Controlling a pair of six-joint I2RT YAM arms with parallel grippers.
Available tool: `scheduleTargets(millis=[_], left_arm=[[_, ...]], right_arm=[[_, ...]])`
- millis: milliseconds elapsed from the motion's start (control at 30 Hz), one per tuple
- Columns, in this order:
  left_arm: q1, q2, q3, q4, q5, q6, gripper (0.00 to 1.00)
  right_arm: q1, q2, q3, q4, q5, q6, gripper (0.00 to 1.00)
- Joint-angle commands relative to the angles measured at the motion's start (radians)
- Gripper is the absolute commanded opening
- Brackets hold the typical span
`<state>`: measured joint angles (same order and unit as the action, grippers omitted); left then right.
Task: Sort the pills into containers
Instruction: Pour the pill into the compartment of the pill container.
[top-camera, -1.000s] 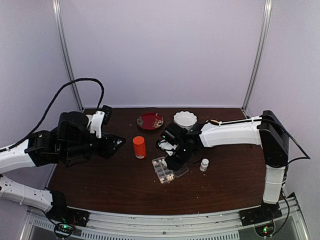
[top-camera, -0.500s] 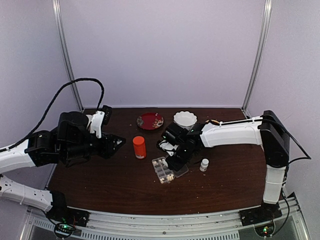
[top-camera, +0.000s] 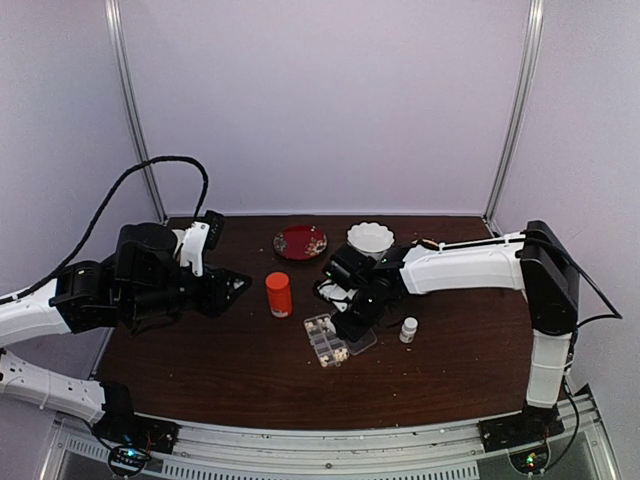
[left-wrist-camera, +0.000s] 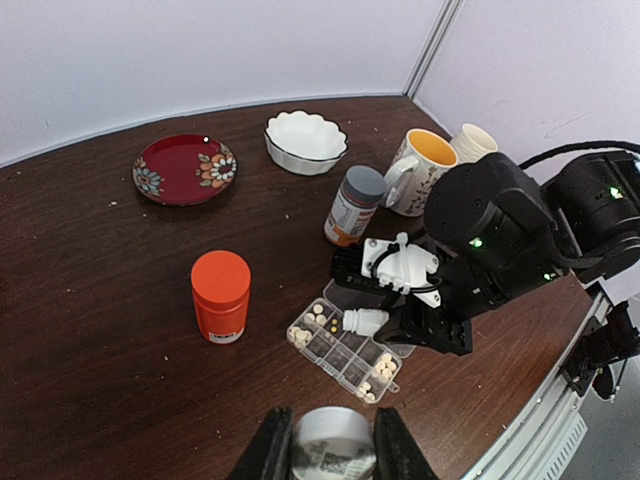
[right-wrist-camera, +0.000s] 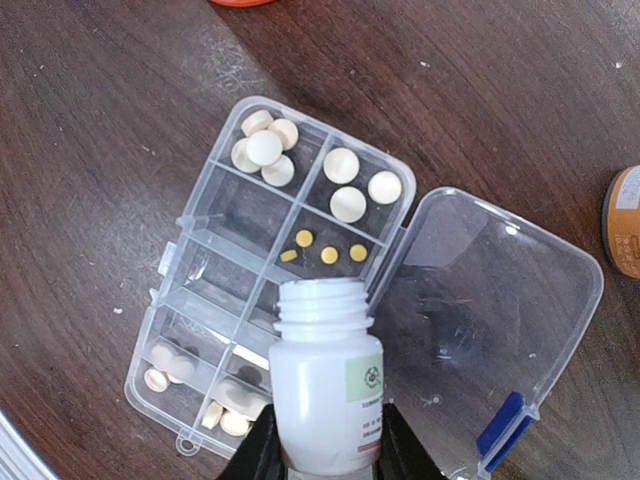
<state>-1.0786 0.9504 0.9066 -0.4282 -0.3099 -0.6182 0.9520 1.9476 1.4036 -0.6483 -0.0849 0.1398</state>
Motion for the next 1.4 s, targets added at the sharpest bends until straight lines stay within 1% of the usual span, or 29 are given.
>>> scheduleTargets(millis=[0, 33, 133, 233, 267, 333, 367, 467, 567, 667, 700, 767, 900, 1033, 1167, 1267, 1367], left_arm=[[0.008, 0.001, 0.002, 0.02, 0.005, 0.01, 0.0], [0.008, 0.001, 0.003, 0.019, 0.006, 0.011, 0.0], [0.008, -0.002, -0.001, 0.019, 0.008, 0.009, 0.0], [0.009, -0.004, -0.002, 0.018, 0.007, 0.009, 0.0], [0.009, -0.005, -0.002, 0.018, 0.008, 0.009, 0.0], [0.009, -0.006, -0.003, 0.02, 0.006, 0.009, 0.0], [0.009, -0.004, -0.002, 0.019, 0.007, 0.008, 0.0], [0.008, -0.002, 0.001, 0.019, 0.01, 0.008, 0.0], [0.008, -0.004, -0.002, 0.018, 0.012, 0.006, 0.0], [0.009, -0.006, -0.003, 0.019, 0.012, 0.004, 0.0], [0.009, -0.006, -0.003, 0.018, 0.012, 0.005, 0.0], [0.008, -0.007, -0.003, 0.018, 0.012, 0.003, 0.0], [0.009, -0.004, 0.0, 0.019, 0.013, 0.005, 0.0], [0.008, -0.006, -0.003, 0.018, 0.014, 0.002, 0.0], [0.008, -0.009, -0.005, 0.018, 0.015, 0.002, 0.0], [0.008, -0.012, -0.005, 0.019, 0.013, 0.003, 0.0], [0.009, -0.013, -0.003, 0.019, 0.016, 0.002, 0.0]], right_arm=[[-0.004, -0.007, 0.012, 0.01, -0.005, 0.003, 0.0], [-0.004, -0.015, -0.004, 0.027, -0.005, 0.007, 0.0], [-0.003, 0.007, 0.035, -0.039, 0.027, 0.007, 0.0], [-0.002, -0.053, -0.035, 0.065, 0.016, 0.021, 0.0], [-0.002, -0.058, -0.035, 0.063, 0.026, 0.026, 0.0], [-0.003, -0.017, 0.031, -0.032, 0.043, 0.012, 0.0], [-0.002, -0.014, 0.036, -0.036, 0.032, 0.004, 0.0], [-0.002, -0.044, -0.02, 0.047, 0.013, 0.018, 0.0], [-0.001, 0.004, 0.045, -0.049, 0.02, 0.005, 0.0], [-0.001, -0.048, -0.035, 0.064, -0.007, 0.019, 0.0], [-0.001, -0.047, -0.028, 0.056, -0.001, 0.022, 0.0], [0.0, -0.015, 0.026, -0.02, 0.014, 0.011, 0.0], [0.005, -0.045, -0.019, 0.06, -0.053, 0.01, 0.0], [0.01, -0.017, 0.019, 0.012, -0.046, -0.001, 0.0], [0.022, -0.04, -0.01, 0.06, -0.042, -0.002, 0.0], [0.025, 0.003, 0.044, -0.005, -0.039, -0.013, 0.0], [0.03, -0.015, 0.015, 0.054, -0.073, -0.005, 0.0]])
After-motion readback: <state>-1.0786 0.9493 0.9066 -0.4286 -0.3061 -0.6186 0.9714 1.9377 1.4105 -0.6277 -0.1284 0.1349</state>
